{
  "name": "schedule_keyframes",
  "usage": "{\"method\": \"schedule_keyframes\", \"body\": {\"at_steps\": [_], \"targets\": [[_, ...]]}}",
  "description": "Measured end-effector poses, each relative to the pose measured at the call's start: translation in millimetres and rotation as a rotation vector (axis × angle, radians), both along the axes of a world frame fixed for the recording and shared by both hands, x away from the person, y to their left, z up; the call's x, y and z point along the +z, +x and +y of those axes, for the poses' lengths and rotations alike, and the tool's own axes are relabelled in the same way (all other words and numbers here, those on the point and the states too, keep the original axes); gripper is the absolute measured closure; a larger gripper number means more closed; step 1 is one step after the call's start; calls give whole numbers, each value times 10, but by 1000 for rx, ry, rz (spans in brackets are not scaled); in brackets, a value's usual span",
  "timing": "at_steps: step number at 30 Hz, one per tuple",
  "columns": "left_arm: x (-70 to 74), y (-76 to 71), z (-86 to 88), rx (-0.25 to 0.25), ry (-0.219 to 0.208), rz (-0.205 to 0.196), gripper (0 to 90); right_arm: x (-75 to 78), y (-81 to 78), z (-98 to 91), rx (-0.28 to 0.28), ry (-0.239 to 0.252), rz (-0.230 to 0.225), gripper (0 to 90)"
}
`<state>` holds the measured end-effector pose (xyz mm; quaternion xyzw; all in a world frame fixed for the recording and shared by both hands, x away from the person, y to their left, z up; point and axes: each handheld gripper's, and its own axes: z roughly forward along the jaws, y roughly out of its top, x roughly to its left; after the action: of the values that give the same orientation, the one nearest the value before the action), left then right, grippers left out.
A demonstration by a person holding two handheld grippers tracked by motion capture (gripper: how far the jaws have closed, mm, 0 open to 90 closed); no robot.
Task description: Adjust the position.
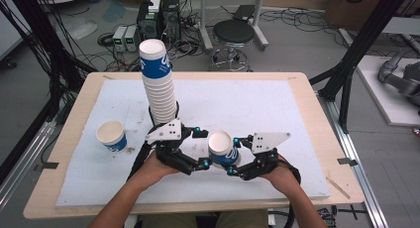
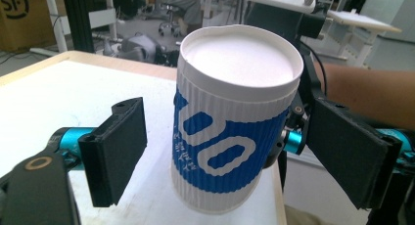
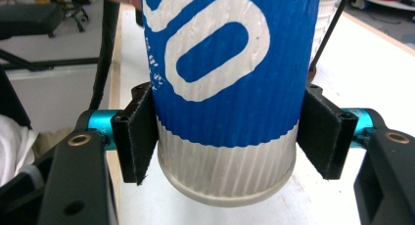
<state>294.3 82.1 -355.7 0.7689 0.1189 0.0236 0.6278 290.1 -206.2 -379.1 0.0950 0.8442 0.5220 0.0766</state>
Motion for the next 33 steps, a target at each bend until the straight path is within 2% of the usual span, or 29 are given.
{"method": "schedule_keyframes", "body": {"at_steps": [2,10,15,24,31,33], "targets": [[21,2,20,-2,7,2,153,17,8,2,4,-14,11,309],[137,31,79,-13,64,8,153,76,51,22,21,-91,-5,309],[188,58,67,-31,117,18,153,104,76,52,36,-137,-9,309],[225,82,-24,-55,189,18,153,186,104,164,66,-260,-35,309],[250,115,-166,-81,289,36,155,206,103,272,98,-349,-49,308],[248,118,-199,-87,302,40,159,206,103,293,104,-368,-52,308]]}}
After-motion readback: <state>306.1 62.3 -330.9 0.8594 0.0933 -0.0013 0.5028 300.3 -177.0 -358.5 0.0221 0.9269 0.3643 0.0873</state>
